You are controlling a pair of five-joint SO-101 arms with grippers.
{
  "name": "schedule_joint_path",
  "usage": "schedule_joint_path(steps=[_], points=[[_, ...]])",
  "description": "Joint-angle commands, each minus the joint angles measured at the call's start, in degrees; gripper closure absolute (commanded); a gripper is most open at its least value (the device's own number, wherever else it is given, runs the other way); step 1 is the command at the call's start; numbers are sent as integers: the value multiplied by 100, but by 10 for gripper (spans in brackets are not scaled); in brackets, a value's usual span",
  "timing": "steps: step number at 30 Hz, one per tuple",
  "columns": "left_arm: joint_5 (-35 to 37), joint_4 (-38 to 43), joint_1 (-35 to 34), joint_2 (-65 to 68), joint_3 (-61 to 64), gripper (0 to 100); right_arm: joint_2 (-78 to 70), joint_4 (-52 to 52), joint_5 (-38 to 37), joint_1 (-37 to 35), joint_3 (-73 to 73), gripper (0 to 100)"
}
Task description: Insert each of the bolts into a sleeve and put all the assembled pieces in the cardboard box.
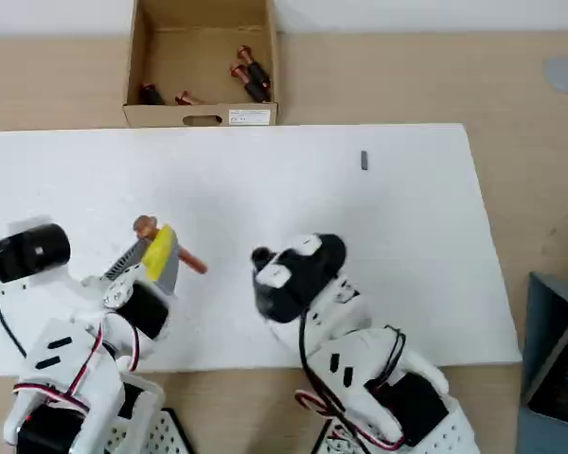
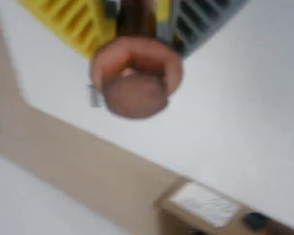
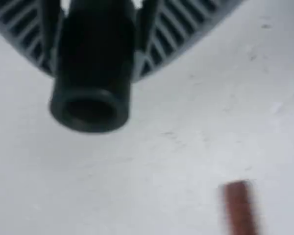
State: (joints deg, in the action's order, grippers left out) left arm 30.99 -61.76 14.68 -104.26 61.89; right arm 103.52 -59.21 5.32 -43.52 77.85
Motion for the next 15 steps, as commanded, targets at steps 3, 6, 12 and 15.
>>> schedule_joint_path(steps=[3, 6, 12, 15], points=[[211, 914, 343, -40, -79, 998, 514, 149, -79, -286, 22, 989], [167, 1275, 422, -22, -53, 998, 514, 149, -316, -444, 31, 989], [44, 1275, 835, -13, 149, 998, 514, 158, -396, -541, 22, 989], [-185, 1292, 958, -13, 290, 998, 514, 158, -396, -541, 4, 989]])
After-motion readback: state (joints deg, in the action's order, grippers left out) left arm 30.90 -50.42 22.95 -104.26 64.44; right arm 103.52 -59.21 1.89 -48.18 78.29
